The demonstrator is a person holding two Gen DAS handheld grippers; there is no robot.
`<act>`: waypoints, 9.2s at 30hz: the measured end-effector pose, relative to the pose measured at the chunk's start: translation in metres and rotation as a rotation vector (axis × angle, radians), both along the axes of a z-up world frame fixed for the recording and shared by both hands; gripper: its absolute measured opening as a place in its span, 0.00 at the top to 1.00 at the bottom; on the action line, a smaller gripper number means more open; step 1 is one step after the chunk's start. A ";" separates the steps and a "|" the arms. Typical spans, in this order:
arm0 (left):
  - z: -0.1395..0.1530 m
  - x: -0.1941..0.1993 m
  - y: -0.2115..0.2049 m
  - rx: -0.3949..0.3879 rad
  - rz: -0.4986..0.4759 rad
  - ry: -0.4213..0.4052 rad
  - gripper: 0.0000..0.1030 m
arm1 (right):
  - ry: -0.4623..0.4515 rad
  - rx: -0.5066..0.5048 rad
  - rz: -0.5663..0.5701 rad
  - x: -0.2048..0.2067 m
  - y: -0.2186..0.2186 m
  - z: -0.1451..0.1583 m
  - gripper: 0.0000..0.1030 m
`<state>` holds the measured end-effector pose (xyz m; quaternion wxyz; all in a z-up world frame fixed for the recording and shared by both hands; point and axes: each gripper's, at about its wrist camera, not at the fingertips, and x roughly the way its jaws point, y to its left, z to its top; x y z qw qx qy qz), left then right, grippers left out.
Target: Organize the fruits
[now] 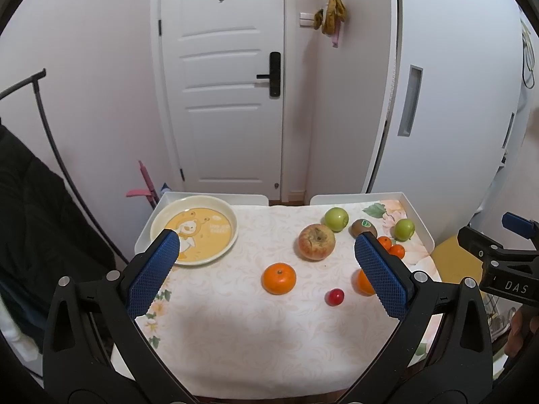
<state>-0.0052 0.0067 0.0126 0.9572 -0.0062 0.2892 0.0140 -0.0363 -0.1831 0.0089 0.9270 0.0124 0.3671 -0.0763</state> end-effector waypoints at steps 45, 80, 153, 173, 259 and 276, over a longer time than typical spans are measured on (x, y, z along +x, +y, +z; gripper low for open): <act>-0.031 0.009 -0.007 -0.005 0.027 0.070 0.00 | 0.071 0.020 0.104 0.005 -0.007 -0.031 0.00; -0.229 0.139 0.009 0.075 -0.480 0.351 0.16 | 0.261 0.147 0.050 0.055 0.079 -0.215 0.28; -0.160 0.225 0.190 0.039 -0.029 0.246 0.39 | 0.140 0.130 0.421 0.258 0.208 -0.129 0.73; -0.209 0.282 0.181 0.099 -0.132 0.296 0.00 | 0.213 0.125 0.323 0.305 0.208 -0.161 0.73; -0.064 0.087 0.117 -0.005 -0.030 0.147 0.00 | 0.088 0.069 0.400 0.139 0.130 -0.067 0.00; -0.122 0.110 -0.008 0.022 -0.183 0.177 0.00 | 0.130 0.056 0.327 0.078 0.006 -0.116 0.00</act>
